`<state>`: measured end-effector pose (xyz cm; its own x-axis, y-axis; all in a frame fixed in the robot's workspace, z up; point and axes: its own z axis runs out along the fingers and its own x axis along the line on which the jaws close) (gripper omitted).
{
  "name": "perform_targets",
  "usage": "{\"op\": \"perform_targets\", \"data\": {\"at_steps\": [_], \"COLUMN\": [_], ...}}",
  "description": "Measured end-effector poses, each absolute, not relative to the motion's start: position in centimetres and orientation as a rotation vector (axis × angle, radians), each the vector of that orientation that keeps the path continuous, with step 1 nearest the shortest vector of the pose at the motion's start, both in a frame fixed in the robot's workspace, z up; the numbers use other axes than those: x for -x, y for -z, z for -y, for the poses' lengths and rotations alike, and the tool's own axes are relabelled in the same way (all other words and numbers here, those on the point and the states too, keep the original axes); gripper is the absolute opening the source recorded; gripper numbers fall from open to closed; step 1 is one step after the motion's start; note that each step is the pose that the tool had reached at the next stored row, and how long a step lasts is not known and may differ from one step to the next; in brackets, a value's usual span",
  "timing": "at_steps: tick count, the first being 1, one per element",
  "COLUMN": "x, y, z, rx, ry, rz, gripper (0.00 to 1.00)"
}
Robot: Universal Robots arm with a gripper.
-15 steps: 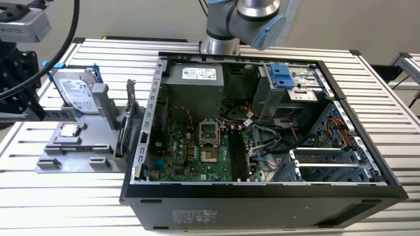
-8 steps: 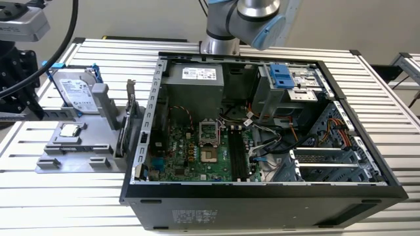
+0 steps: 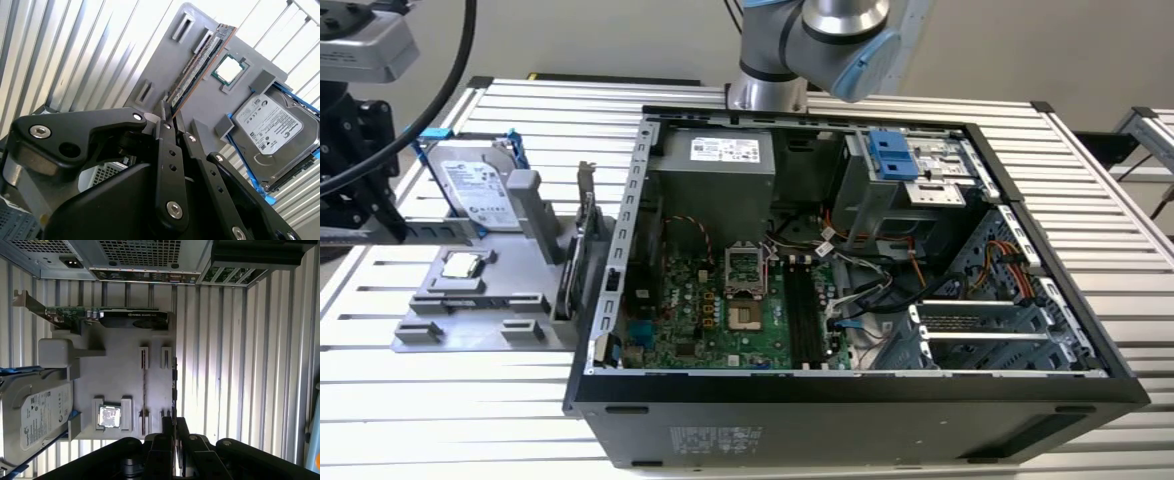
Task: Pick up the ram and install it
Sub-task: 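Pick up the ram and move it above insertion slot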
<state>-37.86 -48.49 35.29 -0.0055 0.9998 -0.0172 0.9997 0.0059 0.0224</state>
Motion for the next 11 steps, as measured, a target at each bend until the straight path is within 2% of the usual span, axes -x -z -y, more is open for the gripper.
{"op": "perform_targets", "data": {"at_steps": [11], "x": [38.03], "y": [-35.49], "z": [48.49], "rx": [-2.199], "ry": [-0.006], "rz": [-2.204], "gripper": [0.00]}}
